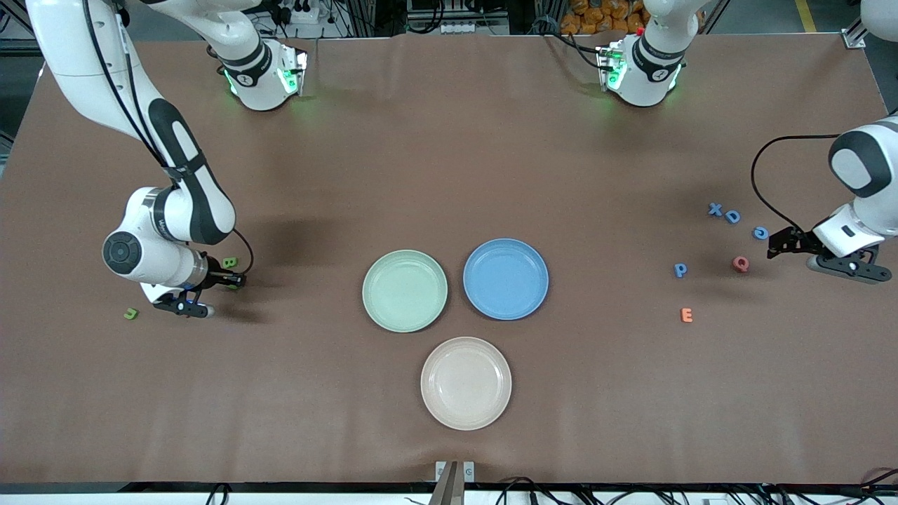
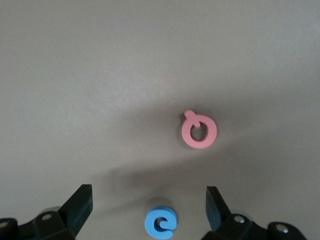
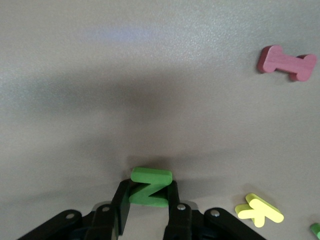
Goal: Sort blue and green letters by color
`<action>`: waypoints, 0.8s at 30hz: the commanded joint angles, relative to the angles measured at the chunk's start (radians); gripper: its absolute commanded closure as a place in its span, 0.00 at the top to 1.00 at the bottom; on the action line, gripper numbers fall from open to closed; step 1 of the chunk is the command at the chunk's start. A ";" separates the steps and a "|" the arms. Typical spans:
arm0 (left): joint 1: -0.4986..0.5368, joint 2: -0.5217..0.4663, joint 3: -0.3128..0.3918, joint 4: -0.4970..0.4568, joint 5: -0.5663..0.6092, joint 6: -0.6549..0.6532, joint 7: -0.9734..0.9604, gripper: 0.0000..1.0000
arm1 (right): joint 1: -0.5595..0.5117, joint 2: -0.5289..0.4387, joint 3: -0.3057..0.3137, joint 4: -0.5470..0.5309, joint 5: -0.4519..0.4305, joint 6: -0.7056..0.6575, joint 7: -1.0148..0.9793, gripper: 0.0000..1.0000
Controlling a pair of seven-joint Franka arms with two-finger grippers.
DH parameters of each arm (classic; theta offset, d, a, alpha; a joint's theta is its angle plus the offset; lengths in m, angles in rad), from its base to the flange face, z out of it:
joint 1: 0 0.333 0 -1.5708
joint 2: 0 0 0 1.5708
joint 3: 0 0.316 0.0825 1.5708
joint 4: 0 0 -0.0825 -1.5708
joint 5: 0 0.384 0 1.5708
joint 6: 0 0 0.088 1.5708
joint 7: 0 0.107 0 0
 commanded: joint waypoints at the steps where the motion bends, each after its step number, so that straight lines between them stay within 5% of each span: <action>1: 0.029 0.001 -0.015 -0.044 -0.024 0.035 0.056 1.00 | 0.063 -0.011 0.003 0.052 0.002 -0.049 0.134 0.22; 11: 0.035 0.004 -0.014 -0.055 -0.024 0.037 0.061 1.00 | 0.164 0.013 0.002 0.150 0.158 -0.051 0.256 0.21; 24: 0.056 0.025 -0.014 -0.061 -0.024 0.039 0.065 1.00 | 0.294 0.022 0.003 0.259 0.166 -0.127 0.547 0.20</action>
